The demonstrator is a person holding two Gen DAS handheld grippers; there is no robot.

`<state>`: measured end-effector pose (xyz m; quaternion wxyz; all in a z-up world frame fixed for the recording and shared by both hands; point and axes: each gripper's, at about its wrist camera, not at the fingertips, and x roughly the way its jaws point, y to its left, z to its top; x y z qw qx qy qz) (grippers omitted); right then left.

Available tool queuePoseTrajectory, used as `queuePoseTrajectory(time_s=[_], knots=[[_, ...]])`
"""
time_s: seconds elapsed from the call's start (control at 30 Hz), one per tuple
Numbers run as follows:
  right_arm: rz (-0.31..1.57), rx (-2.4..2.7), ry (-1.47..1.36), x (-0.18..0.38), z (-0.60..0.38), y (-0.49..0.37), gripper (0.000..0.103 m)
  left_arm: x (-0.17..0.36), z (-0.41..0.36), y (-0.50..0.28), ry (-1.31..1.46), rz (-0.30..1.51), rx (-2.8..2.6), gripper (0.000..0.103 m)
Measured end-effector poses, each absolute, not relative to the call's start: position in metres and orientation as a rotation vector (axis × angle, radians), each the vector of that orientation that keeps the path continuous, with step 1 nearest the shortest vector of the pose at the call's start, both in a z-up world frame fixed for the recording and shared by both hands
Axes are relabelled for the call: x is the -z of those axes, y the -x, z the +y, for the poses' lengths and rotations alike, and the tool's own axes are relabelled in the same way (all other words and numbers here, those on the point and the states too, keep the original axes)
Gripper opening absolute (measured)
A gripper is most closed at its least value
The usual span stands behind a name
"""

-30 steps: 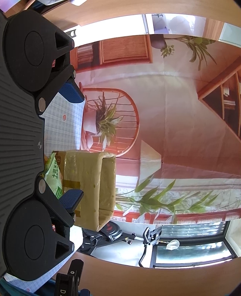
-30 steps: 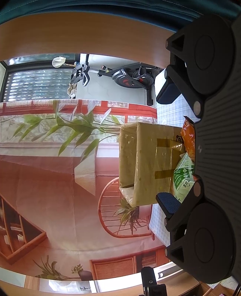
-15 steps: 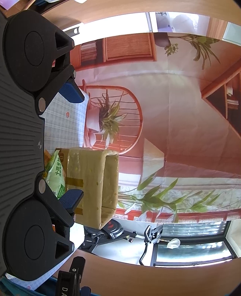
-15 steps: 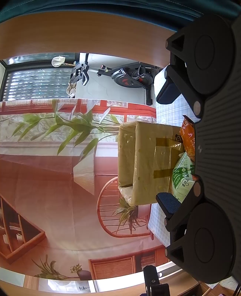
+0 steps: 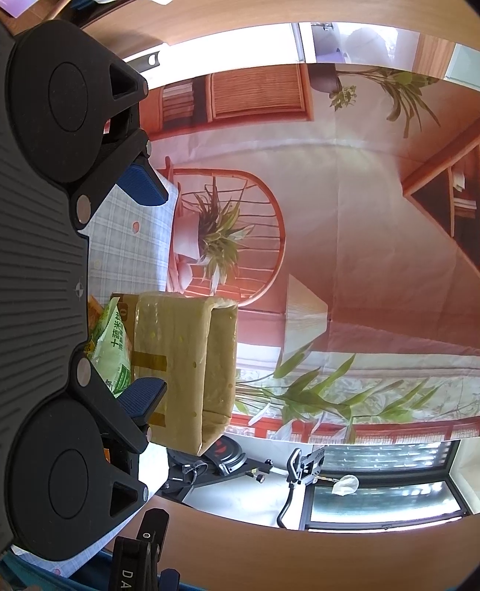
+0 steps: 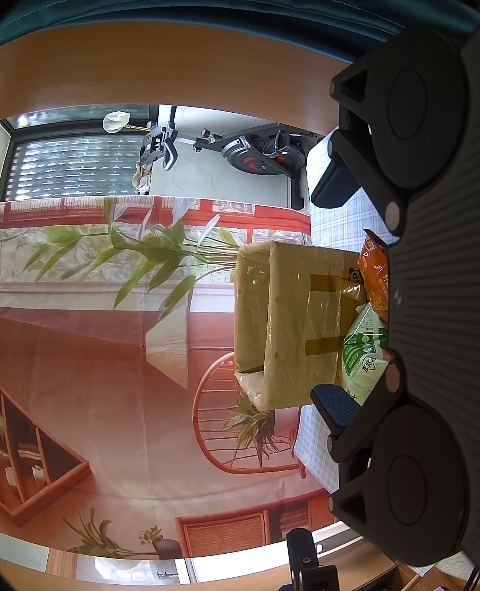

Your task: Organize snacks

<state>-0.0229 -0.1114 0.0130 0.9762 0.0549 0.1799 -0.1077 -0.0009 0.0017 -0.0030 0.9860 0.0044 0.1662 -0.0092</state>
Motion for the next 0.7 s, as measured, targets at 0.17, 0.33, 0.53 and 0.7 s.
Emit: queuePoseTrajectory(time_s=[0.17, 0.33, 0.53, 0.7], knots=[[0.361, 0.214, -0.111, -0.013, -0.112, 0.023, 0.103, 0.004, 0.001, 0.000, -0.012, 0.334, 0.009, 0.100], [0.341, 0.174, -0.107, -0.007, -0.114, 0.022, 0.103, 0.007, 0.005, -0.004, -0.005, 0.335, 0.021, 0.100], [0.309, 0.152, -0.122, 0.006, -0.128, 0.015, 0.103, 0.024, 0.019, -0.022, 0.021, 0.331, 0.008, 0.100], [0.350, 0.159, -0.141, 0.038, -0.144, 0.003, 0.103, 0.055, 0.032, -0.048, 0.017, 0.387, -0.022, 0.100]])
